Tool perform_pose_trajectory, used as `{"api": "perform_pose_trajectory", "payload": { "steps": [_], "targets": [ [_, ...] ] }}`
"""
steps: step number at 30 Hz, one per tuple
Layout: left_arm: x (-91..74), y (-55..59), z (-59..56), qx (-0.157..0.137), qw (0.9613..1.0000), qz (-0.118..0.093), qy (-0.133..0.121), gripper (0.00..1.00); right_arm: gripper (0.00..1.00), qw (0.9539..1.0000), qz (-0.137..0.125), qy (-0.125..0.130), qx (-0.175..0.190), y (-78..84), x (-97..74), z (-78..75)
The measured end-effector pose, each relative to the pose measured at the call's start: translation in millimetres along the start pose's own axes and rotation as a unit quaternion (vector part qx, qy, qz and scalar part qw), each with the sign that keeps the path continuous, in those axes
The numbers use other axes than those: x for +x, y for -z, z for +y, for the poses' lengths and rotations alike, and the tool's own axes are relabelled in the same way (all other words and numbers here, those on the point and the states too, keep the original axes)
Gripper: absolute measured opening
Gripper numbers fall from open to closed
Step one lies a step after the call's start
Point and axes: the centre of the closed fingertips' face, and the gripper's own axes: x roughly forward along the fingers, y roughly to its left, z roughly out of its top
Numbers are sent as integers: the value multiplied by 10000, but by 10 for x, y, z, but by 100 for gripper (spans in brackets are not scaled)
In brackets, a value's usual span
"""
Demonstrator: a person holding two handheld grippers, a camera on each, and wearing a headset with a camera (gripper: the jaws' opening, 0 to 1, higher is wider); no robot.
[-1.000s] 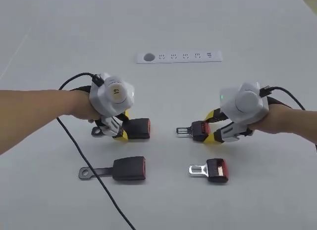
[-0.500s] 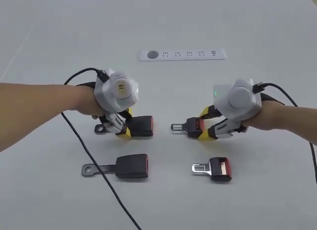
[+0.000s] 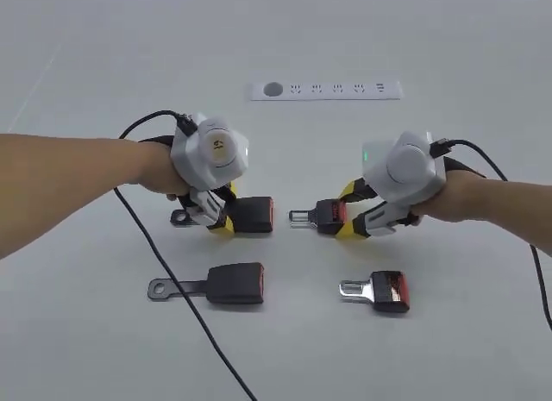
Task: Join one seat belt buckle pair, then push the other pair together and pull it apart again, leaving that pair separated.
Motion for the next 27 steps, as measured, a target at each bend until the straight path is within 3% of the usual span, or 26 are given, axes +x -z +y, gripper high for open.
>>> {"api": "perform_pose_trajectory", "payload": {
  "steps": [27],
  "targets": [
    [-6,-22,-19,20,10000,-46,12,31,31,9998,-83,-89,-172,-280,181,22]
  ]
}}
